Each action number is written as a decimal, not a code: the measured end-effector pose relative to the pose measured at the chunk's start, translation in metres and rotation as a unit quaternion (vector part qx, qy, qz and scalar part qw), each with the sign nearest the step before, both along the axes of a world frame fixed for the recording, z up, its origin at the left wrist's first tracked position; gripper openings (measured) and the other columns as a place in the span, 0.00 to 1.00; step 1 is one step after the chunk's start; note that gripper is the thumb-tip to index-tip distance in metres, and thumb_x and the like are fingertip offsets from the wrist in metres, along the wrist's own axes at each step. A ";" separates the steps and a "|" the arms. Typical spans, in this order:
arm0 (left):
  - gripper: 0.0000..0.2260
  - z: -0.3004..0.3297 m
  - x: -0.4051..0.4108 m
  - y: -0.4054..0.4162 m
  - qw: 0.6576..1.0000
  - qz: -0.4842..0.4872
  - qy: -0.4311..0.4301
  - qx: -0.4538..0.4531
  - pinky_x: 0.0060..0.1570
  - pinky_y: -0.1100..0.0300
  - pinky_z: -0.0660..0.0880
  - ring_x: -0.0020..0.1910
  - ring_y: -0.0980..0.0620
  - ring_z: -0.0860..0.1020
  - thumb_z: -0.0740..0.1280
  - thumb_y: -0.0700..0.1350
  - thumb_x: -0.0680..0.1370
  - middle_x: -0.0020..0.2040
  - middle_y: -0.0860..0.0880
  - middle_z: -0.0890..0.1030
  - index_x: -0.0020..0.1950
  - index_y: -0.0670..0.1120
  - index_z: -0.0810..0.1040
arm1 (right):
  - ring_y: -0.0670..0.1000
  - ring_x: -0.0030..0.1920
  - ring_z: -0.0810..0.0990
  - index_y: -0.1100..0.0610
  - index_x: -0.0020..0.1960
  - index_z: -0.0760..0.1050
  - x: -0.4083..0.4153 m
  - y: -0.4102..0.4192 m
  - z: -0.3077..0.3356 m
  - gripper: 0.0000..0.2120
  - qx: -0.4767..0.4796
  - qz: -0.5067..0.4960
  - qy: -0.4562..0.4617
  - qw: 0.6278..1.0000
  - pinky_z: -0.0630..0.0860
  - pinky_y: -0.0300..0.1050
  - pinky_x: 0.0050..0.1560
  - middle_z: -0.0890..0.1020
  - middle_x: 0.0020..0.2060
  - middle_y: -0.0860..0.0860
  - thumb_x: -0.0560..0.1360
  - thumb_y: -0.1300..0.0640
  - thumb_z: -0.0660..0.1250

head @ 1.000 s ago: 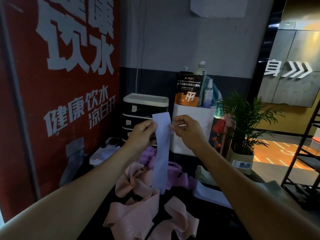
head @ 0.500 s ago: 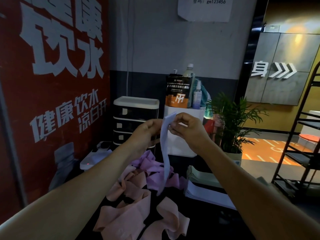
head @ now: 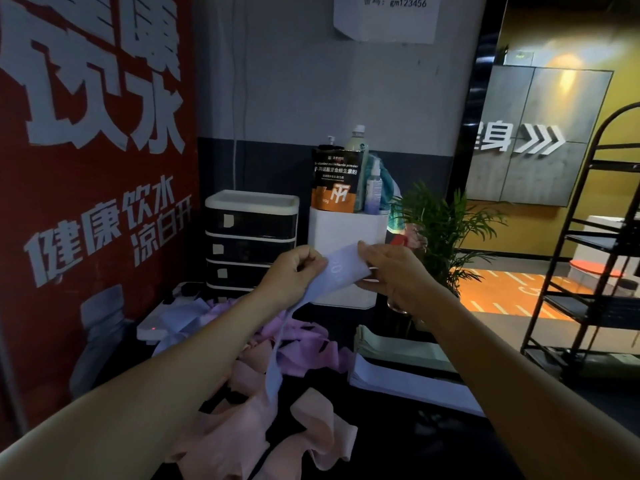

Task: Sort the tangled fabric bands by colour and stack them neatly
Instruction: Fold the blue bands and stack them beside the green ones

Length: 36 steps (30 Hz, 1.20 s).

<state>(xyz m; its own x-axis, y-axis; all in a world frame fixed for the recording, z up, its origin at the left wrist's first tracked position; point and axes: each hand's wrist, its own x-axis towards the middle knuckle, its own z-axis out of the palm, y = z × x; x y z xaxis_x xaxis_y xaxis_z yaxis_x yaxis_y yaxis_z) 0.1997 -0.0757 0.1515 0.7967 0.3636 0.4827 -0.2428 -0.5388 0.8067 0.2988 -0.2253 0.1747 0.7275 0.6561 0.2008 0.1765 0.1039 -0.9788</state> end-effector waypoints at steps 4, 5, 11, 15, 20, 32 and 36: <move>0.09 -0.002 0.000 0.000 1.000 0.003 0.014 -0.004 0.30 0.76 0.64 0.28 0.64 0.68 0.62 0.42 0.80 0.35 0.49 0.71 0.39 0.44 0.73 | 0.50 0.36 0.77 0.66 0.47 0.76 0.001 0.006 -0.006 0.04 -0.029 -0.051 -0.072 0.996 0.77 0.35 0.34 0.79 0.37 0.55 0.74 0.65 0.67; 0.08 -0.002 0.000 0.000 1.000 -0.002 0.021 -0.007 0.30 0.75 0.64 0.30 0.63 0.68 0.62 0.43 0.80 0.36 0.48 0.71 0.40 0.44 0.73 | 0.49 0.35 0.76 0.66 0.47 0.76 0.001 0.007 -0.006 0.03 -0.025 -0.059 -0.083 0.995 0.76 0.34 0.33 0.78 0.36 0.56 0.74 0.66 0.67; 0.04 0.007 0.005 -0.002 0.997 -0.054 0.046 -0.019 0.40 0.59 0.70 0.39 0.51 0.74 0.67 0.44 0.76 0.42 0.44 0.77 0.42 0.47 0.76 | 0.48 0.34 0.76 0.63 0.44 0.77 -0.003 0.009 0.006 0.02 0.023 -0.072 -0.155 0.985 0.75 0.33 0.34 0.79 0.35 0.55 0.74 0.67 0.67; 0.03 0.020 0.013 -0.010 0.996 -0.050 0.015 -0.068 0.40 0.63 0.73 0.39 0.54 0.76 0.68 0.42 0.76 0.42 0.47 0.79 0.42 0.48 0.77 | 0.48 0.38 0.79 0.60 0.43 0.76 -0.003 0.004 0.009 0.02 0.060 -0.064 -0.104 0.991 0.78 0.36 0.39 0.80 0.38 0.54 0.73 0.64 0.69; 0.02 0.037 0.022 -0.022 0.970 -0.074 -0.056 -0.224 0.36 0.63 0.76 0.41 0.53 0.78 0.65 0.41 0.78 0.44 0.48 0.80 0.48 0.47 0.77 | 0.47 0.39 0.80 0.61 0.45 0.78 -0.005 0.000 -0.023 0.06 -0.057 0.019 -0.110 0.992 0.78 0.37 0.44 0.82 0.40 0.51 0.70 0.66 0.72; 0.10 0.010 0.040 -0.025 0.906 -0.013 -0.085 -0.414 0.43 0.57 0.75 0.52 0.50 0.76 0.63 0.40 0.79 0.54 0.48 0.78 0.60 0.48 0.74 | 0.52 0.30 0.65 0.67 0.37 0.70 0.042 -0.066 -0.065 0.08 -0.329 -0.019 -0.285 0.900 0.61 0.45 0.32 0.69 0.33 0.58 0.71 0.66 0.67; 0.14 -0.022 0.054 -0.037 0.894 0.028 -0.076 -0.441 0.48 0.54 0.75 0.57 0.46 0.76 0.62 0.40 0.79 0.60 0.45 0.76 0.65 0.47 0.72 | 0.53 0.31 0.64 0.56 0.30 0.64 0.057 -0.099 -0.091 0.17 -0.408 -0.030 -0.298 0.862 0.61 0.46 0.34 0.66 0.28 0.52 0.74 0.67 0.63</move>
<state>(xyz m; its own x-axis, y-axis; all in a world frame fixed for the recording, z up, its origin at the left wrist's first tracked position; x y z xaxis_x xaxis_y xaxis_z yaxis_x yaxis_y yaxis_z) 0.2536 -0.1125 0.1298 0.7143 0.6940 0.0900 -0.3782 0.2746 0.8841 0.3559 -0.3244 0.0838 0.6921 0.7207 0.0396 0.6549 -0.6039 -0.4543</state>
